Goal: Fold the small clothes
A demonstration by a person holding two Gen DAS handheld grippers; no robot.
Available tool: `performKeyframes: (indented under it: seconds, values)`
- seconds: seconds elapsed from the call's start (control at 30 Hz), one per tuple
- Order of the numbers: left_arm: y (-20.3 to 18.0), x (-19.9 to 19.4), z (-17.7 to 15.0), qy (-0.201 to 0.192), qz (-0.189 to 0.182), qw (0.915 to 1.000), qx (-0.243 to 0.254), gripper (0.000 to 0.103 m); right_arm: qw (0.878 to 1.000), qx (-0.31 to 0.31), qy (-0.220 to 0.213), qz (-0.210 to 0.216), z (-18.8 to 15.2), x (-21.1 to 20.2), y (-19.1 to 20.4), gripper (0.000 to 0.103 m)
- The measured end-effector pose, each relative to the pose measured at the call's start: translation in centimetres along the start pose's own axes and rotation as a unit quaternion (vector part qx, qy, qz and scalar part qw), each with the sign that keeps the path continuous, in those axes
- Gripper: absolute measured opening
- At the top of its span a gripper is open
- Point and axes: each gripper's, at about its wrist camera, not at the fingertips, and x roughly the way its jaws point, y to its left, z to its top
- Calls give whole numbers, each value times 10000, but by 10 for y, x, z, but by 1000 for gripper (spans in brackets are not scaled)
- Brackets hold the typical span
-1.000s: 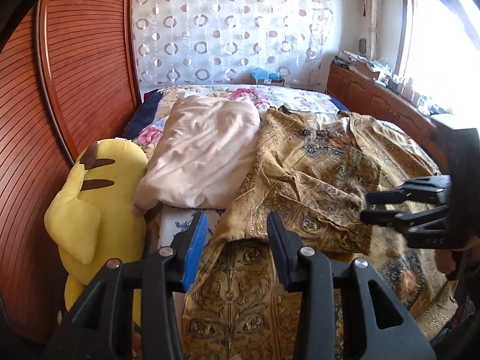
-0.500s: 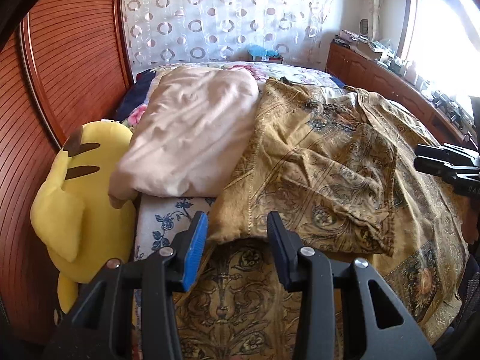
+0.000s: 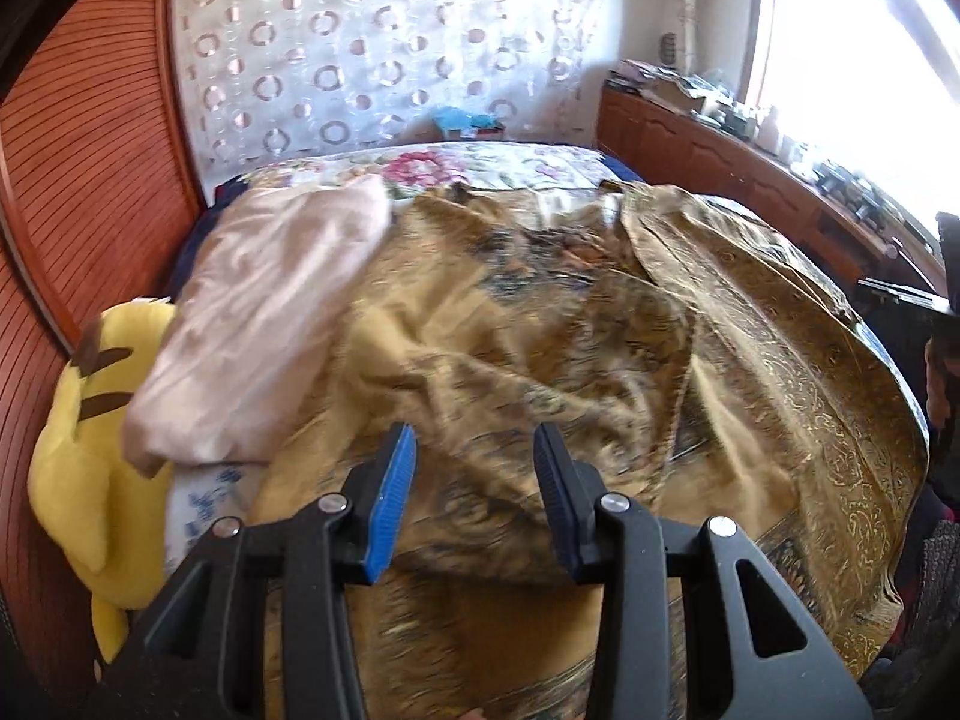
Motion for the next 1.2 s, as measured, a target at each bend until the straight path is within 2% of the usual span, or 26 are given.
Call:
performKeyframes:
  seconds: [0.1, 0.27, 0.67, 0.8, 0.9, 1.03, 1.2]
  values:
    - [-17, 9, 6, 48, -91, 9999, 123, 39, 9992, 343, 89, -201, -3, 2, -36, 51]
    - [-41, 25, 15, 177, -193, 9989, 376, 39, 9975, 603, 281, -245, -11, 13, -67, 51]
    - [-58, 58, 14, 453, -156, 9974, 539, 39, 9944, 850, 554, -283, -3, 40, -81, 51]
    - [-61, 59, 10, 342, -79, 9974, 636, 40, 9942, 858, 559, -332, -1, 41, -82, 51]
    - [-60, 60, 9, 323, -115, 9975, 612, 42, 9938, 858, 600, -380, 0, 45, -84, 51]
    - [-62, 60, 9, 345, -197, 9971, 650, 51, 9928, 956, 648, -304, 0, 51, -89, 51]
    - [-64, 60, 10, 356, -206, 9968, 691, 53, 9913, 1127, 649, -219, 0, 53, -97, 51]
